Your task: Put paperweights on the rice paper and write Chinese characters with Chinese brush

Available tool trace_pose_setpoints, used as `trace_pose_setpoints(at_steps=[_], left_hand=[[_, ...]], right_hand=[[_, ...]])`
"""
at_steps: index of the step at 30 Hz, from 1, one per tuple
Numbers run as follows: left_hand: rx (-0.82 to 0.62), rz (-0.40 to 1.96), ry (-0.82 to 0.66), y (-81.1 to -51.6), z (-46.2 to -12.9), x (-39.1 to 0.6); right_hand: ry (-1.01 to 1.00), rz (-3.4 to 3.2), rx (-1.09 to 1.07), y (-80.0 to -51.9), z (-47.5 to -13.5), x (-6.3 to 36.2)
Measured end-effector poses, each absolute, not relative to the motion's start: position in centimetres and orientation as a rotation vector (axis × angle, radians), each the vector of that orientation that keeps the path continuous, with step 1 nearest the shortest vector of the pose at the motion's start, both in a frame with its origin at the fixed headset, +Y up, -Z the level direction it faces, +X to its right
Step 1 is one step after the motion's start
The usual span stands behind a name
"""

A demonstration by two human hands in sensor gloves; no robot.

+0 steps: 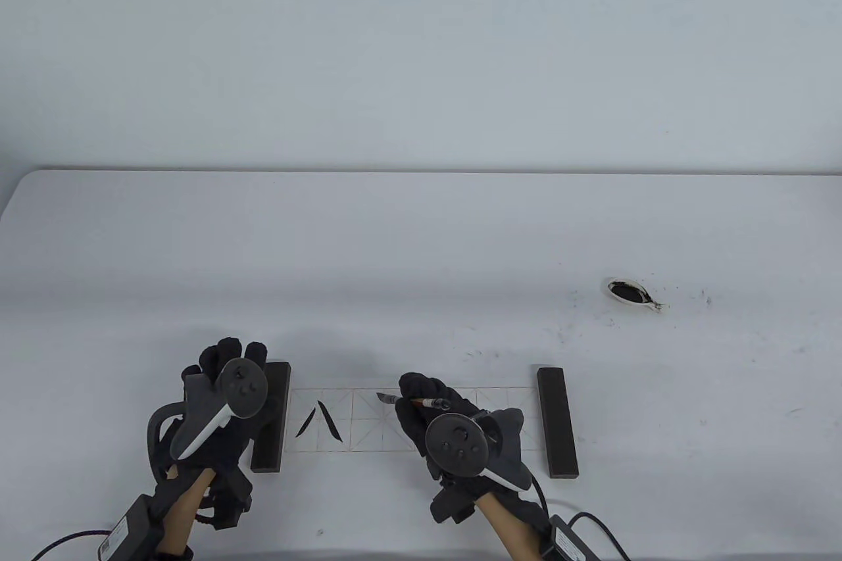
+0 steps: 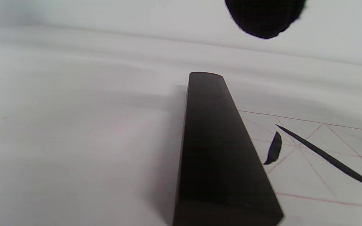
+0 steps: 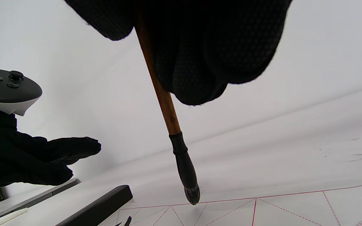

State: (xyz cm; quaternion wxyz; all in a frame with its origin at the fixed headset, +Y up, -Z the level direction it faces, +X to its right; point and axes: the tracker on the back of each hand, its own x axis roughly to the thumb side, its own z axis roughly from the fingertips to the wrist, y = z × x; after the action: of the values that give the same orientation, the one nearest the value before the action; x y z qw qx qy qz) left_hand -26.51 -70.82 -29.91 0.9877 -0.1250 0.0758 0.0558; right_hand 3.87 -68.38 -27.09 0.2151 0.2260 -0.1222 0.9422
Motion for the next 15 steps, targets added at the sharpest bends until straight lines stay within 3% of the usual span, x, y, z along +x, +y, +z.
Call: trace_pose_setpoints(at_steps=[15], left_hand=[[-0.255, 0.11, 0.151, -70.91, -29.91, -26.44]], right_hand=[[-0.303, 2.669, 0.622, -68.11, -27.03, 3.58]])
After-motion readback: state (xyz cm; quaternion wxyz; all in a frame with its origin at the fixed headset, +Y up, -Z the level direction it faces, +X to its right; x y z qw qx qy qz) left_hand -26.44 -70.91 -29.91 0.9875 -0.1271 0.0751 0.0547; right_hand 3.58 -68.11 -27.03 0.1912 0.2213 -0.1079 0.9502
